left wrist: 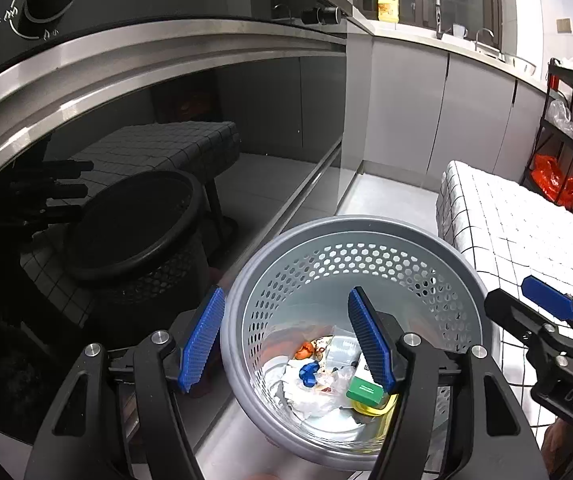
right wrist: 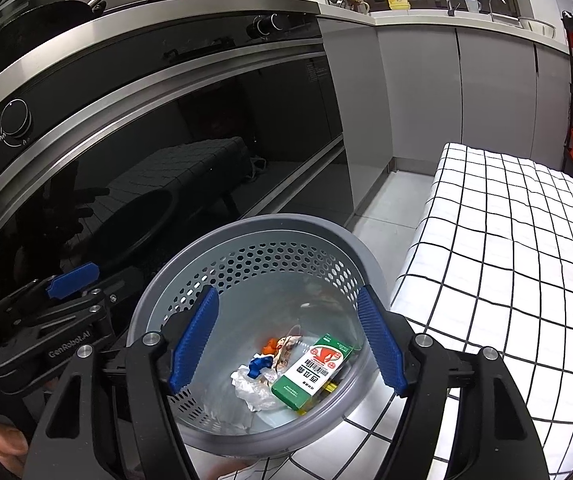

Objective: Collect trash

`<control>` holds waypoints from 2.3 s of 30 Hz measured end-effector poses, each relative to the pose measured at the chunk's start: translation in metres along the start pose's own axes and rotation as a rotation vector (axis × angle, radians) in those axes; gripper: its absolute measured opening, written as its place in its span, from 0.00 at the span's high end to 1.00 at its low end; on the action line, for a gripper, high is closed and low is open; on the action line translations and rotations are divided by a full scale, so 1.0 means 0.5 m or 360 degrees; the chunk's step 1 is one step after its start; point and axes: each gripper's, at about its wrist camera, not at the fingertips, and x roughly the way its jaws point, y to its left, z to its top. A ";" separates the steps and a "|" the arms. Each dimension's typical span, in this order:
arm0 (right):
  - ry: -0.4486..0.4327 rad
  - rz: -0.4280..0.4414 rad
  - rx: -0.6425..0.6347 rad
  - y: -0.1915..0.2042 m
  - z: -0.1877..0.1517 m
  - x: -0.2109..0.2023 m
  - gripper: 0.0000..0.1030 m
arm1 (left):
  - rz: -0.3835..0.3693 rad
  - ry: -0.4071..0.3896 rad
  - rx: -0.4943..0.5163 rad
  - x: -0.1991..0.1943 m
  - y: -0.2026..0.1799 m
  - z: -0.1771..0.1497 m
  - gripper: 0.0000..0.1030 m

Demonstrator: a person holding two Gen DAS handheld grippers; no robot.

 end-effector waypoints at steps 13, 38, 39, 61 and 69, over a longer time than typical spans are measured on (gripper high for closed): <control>-0.0003 0.0002 -0.0012 0.011 -0.005 0.000 0.32 | 0.0045 -0.0041 -0.0004 -0.029 0.011 0.003 0.31; -0.0049 -0.0053 -0.0041 0.026 -0.007 -0.014 0.29 | 0.0096 -0.0089 0.0020 -0.040 0.017 0.003 0.11; -0.0050 -0.0054 -0.0041 0.026 -0.007 -0.014 0.29 | 0.0097 -0.0090 0.0020 -0.041 0.017 0.002 0.11; -0.0065 -0.0074 -0.0052 0.026 -0.005 -0.017 0.29 | 0.0108 -0.0065 -0.0014 -0.039 0.020 0.003 0.06; -0.0065 -0.0074 -0.0053 0.024 -0.004 -0.018 0.29 | 0.0120 -0.0047 -0.0021 -0.035 0.023 0.003 0.06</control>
